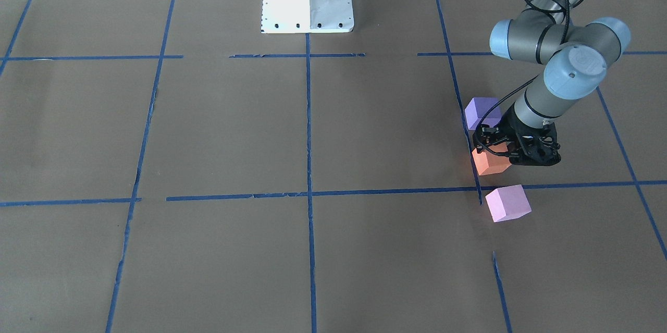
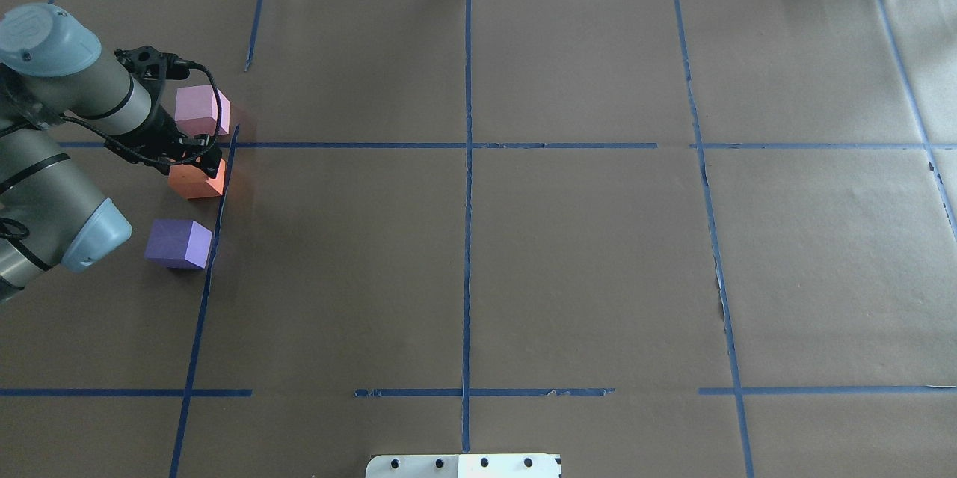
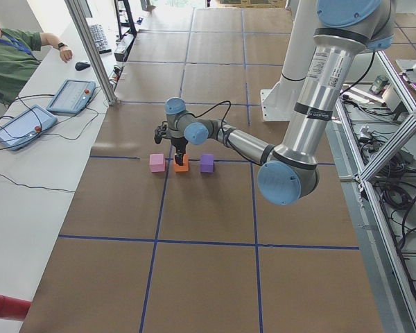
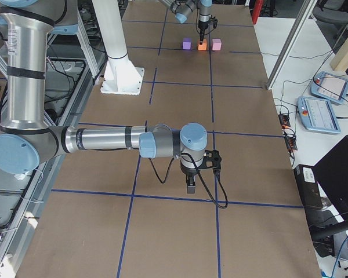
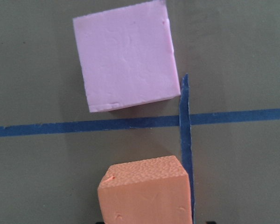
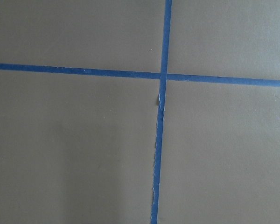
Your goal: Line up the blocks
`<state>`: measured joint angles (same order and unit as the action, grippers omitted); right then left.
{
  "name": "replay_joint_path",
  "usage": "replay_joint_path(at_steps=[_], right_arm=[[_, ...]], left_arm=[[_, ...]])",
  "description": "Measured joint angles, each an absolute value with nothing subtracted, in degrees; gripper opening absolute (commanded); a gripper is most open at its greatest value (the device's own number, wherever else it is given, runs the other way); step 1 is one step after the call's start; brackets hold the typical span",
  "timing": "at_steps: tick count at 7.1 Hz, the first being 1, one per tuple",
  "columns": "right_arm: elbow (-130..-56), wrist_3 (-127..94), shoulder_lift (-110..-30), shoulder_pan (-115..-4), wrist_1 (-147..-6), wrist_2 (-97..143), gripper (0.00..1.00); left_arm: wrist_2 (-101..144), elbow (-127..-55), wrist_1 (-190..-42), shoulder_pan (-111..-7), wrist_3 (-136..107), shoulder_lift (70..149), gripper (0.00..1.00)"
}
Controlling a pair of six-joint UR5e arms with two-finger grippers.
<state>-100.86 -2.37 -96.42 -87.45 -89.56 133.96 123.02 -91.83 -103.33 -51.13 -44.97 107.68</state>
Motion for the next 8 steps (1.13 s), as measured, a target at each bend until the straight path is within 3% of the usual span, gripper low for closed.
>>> replay_joint_path(at_steps=[3,8], right_arm=[[-100.9,-2.4,-96.4,-87.5,-89.6,134.0,1.00],[-100.9,-2.4,-96.4,-87.5,-89.6,134.0,1.00]], left_arm=[[123.1,-92.9,-102.1,-56.8,-39.9,106.0,0.99],[123.1,-91.8,-97.6,-80.9,4.6,94.4,1.00]])
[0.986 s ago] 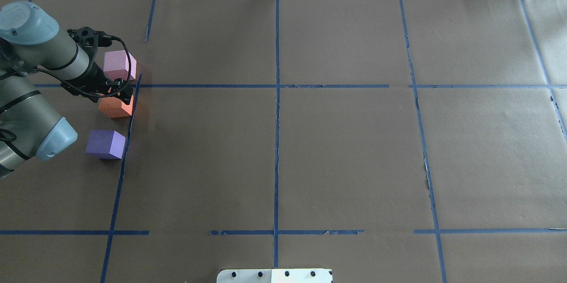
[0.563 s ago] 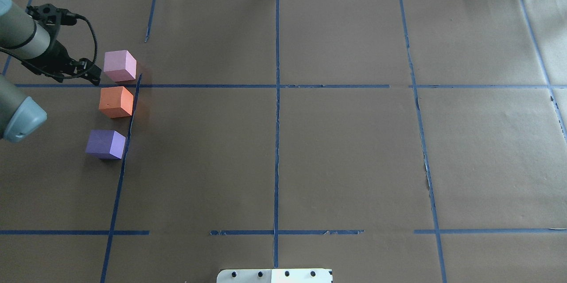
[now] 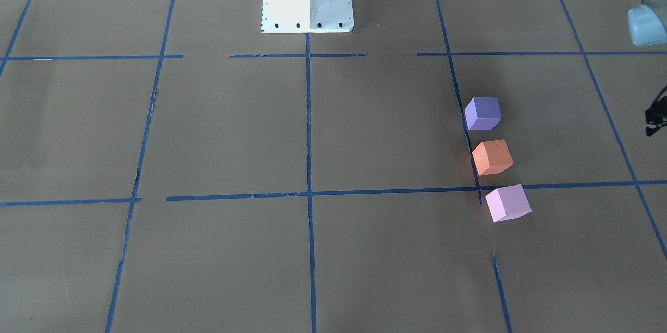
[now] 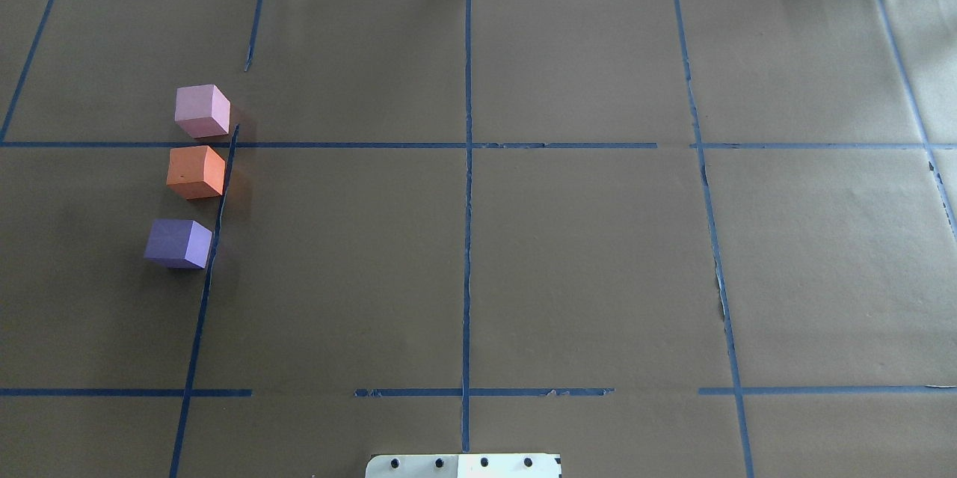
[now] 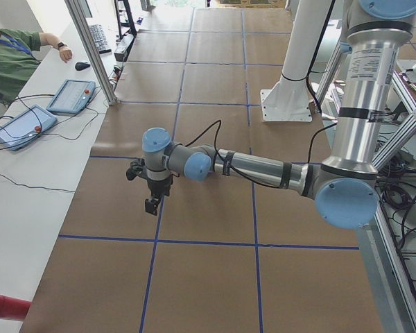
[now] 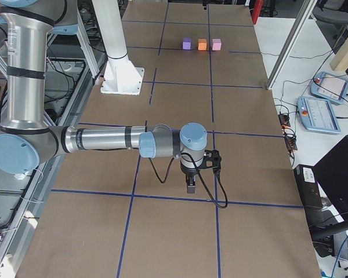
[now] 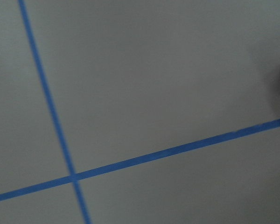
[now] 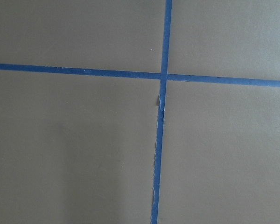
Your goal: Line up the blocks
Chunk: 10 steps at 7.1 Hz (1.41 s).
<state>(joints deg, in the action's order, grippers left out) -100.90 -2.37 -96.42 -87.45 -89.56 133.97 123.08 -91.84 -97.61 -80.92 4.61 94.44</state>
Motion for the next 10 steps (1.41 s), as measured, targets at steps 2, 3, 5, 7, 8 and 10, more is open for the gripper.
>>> replay_joint_path(at_steps=[2,3,5,7,8,10], right_arm=[[-100.9,-2.4,-96.4,-87.5,-89.6,133.9,1.00],[-100.9,-2.4,-96.4,-87.5,-89.6,133.9,1.00],[-100.9,-2.4,-96.4,-87.5,-89.6,133.9,1.00],[-100.9,-2.4,-96.4,-87.5,-89.6,133.9,1.00],[-100.9,-2.4,-96.4,-87.5,-89.6,133.9,1.00],[-100.9,-2.4,-96.4,-87.5,-89.6,133.9,1.00]], left_arm=[[123.5,-91.0,-92.8,-88.5,13.6,93.5,1.00],[124.8,-90.7,-91.0,-90.7,15.5,93.3,1.00],[130.0,-90.5,-89.9,-92.1,17.1,91.9,1.00],[132.4,-90.3,-90.2,-92.1,17.1,91.3,1.00],[132.4,-90.4,-90.2,-92.1,17.1,91.3,1.00],[132.3,-90.4,-90.3,-92.1,17.3,91.2,1.00]])
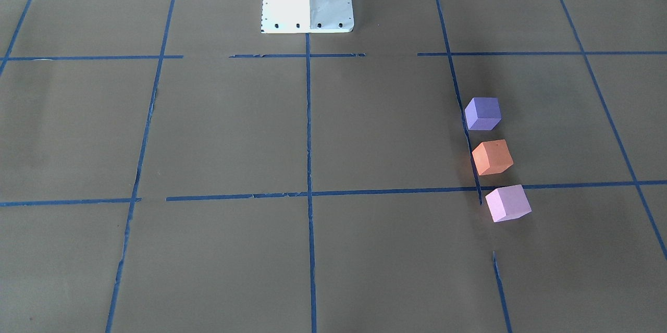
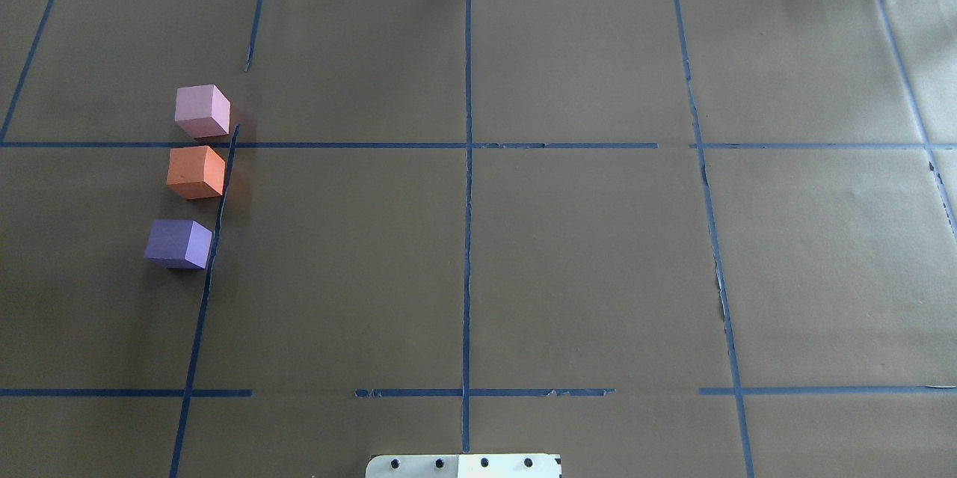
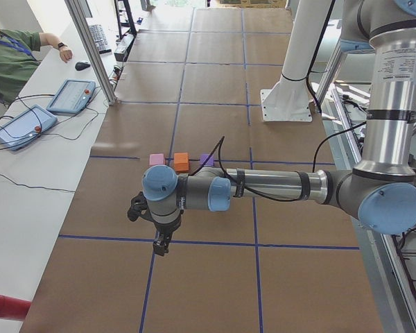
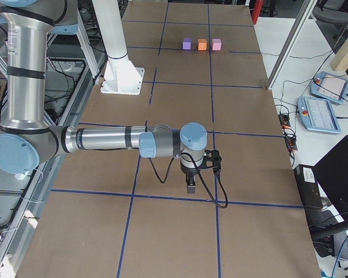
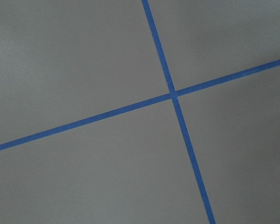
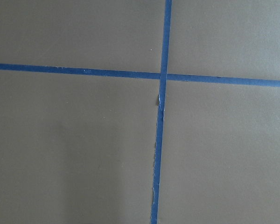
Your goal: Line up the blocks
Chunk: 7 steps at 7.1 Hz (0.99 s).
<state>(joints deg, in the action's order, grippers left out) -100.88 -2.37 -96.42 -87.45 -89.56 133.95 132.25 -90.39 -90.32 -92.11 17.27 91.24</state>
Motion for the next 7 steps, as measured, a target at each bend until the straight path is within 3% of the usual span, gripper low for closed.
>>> replay_joint_path(at_steps=[7], right_arm=[[-100.9,-2.4,-96.4,-87.5,-89.6,133.9,1.00]], left_arm=[[132.6,-90.2,-90.4,-92.1,17.6,89.2,1.00]])
